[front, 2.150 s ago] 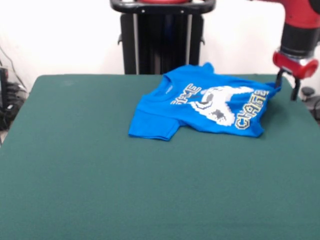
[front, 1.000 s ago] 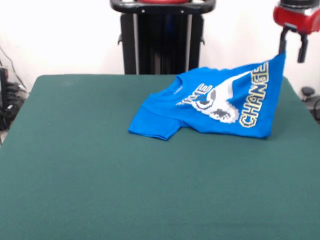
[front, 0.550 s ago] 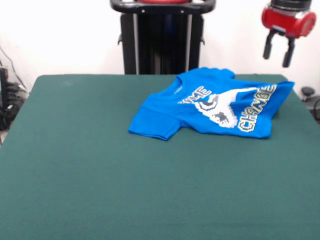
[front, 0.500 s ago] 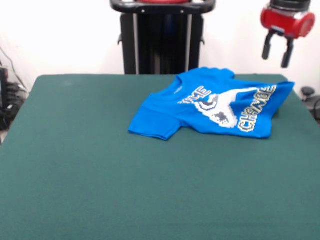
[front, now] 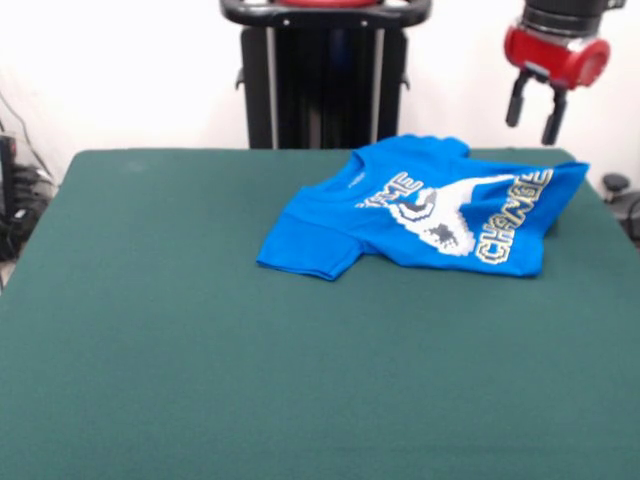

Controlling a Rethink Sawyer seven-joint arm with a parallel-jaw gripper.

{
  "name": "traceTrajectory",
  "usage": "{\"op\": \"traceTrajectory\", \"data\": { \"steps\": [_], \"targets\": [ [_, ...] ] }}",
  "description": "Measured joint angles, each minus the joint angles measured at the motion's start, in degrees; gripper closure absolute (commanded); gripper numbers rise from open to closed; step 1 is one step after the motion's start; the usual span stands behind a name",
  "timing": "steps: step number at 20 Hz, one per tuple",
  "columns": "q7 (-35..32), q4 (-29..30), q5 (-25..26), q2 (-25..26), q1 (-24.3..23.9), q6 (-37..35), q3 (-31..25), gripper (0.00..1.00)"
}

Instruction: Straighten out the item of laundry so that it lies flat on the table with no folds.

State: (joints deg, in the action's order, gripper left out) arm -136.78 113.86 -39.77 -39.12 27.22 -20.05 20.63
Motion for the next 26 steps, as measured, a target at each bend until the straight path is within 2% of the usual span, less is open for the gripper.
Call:
{"op": "traceTrajectory", "data": {
  "steps": [8,17,26],
  "targets": [
    [0.0,-2.4,0.0,2.9,0.0,0.0,1.4,0.00],
    [0.0,-9.0,0.0,11.8,-0.4,0.2,3.8,0.00],
    [0.0,-10.8,0.0,14.6,-3.1,3.5,3.4,0.00]
  ]
}}
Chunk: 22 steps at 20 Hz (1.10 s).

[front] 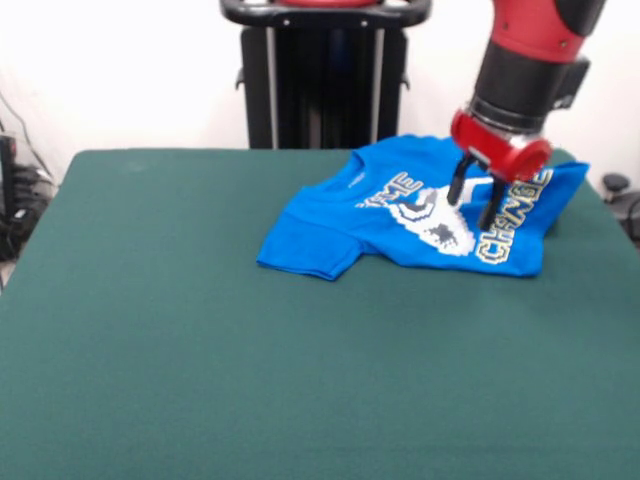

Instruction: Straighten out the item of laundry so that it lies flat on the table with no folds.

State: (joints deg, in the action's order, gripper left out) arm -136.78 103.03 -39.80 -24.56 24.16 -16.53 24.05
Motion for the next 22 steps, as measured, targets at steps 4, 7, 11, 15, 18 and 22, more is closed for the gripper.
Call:
{"op": "traceTrajectory", "data": {
  "steps": [4,7,11,15,18,22],
  "targets": [
    [0.0,0.0,0.0,0.7,-1.0,3.5,-0.8,0.00],
    [0.0,0.0,0.0,1.0,-1.7,5.0,-1.6,0.00],
    [0.0,0.1,0.0,1.1,-4.0,7.7,-5.3,0.00],
    [0.0,0.1,0.0,1.1,-5.6,9.0,-8.4,0.00],
    [0.0,0.4,0.0,1.1,-6.1,9.1,-10.7,0.00],
    [0.0,1.6,0.8,0.1,-6.0,9.1,-12.6,0.00]
  ]
}}
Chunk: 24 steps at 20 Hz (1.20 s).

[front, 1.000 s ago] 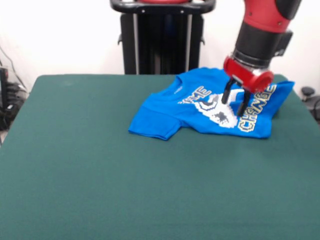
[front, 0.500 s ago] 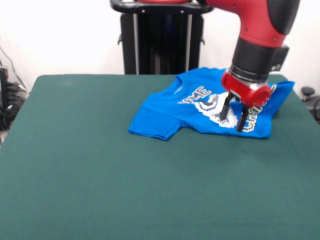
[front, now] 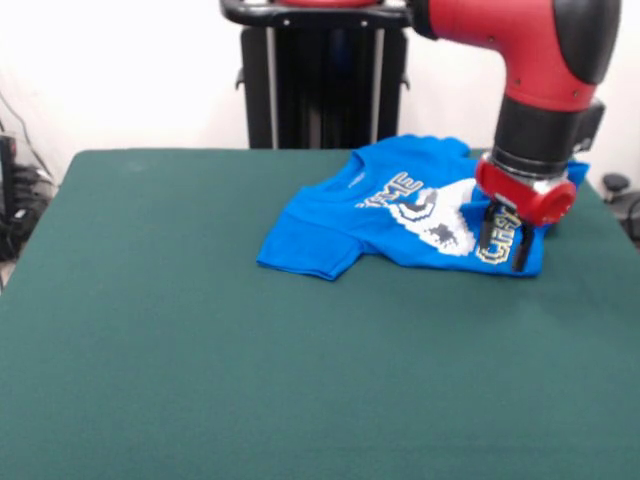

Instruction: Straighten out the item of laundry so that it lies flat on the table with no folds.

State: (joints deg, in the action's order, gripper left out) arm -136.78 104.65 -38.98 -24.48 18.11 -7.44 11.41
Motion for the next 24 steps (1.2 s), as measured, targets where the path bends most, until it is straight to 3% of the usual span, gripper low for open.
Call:
{"op": "traceTrajectory", "data": {
  "steps": [10,14,20,24],
  "targets": [
    [0.0,3.3,4.3,-4.2,1.0,-3.3,0.2,0.00],
    [0.0,3.1,4.4,-2.8,1.2,-3.2,0.8,0.00],
    [0.0,1.7,4.4,3.4,-0.1,-1.3,0.8,0.00],
    [0.0,1.0,4.8,3.5,0.3,-1.5,1.1,0.00]
  ]
}}
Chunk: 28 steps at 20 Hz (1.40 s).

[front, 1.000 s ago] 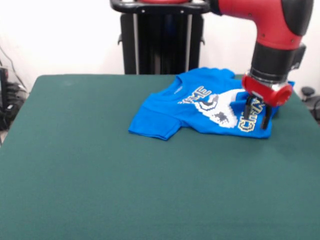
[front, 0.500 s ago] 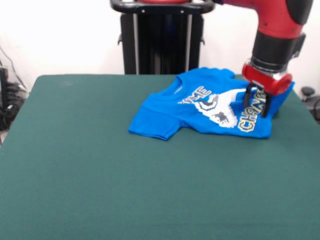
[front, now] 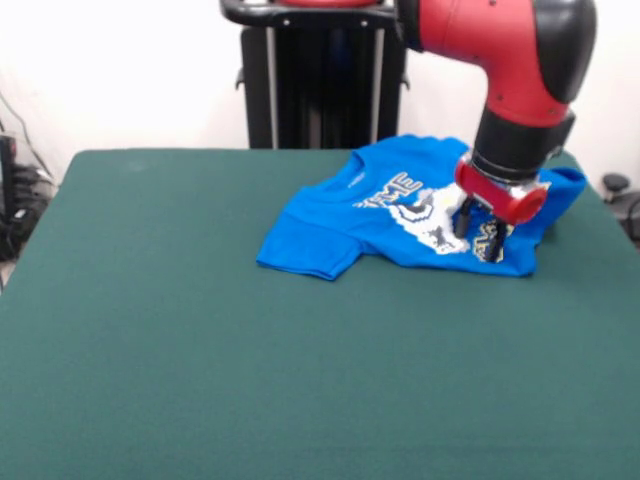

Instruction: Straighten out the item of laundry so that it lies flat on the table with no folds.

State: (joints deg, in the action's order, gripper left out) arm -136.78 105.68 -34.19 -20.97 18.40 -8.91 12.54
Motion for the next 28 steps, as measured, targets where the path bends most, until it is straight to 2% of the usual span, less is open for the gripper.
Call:
{"op": "traceTrajectory", "data": {
  "steps": [8,12,15,22,28],
  "targets": [
    [0.0,-0.5,1.7,0.3,0.6,0.4,0.6,0.00],
    [0.0,-1.2,1.4,1.9,5.3,2.9,4.1,0.00],
    [0.0,-1.4,-0.4,4.2,10.7,7.0,7.7,0.00],
    [0.0,-1.5,-9.8,13.0,24.8,18.0,16.0,0.00],
    [0.0,-1.6,-11.9,16.6,28.1,23.9,17.8,0.00]
  ]
}}
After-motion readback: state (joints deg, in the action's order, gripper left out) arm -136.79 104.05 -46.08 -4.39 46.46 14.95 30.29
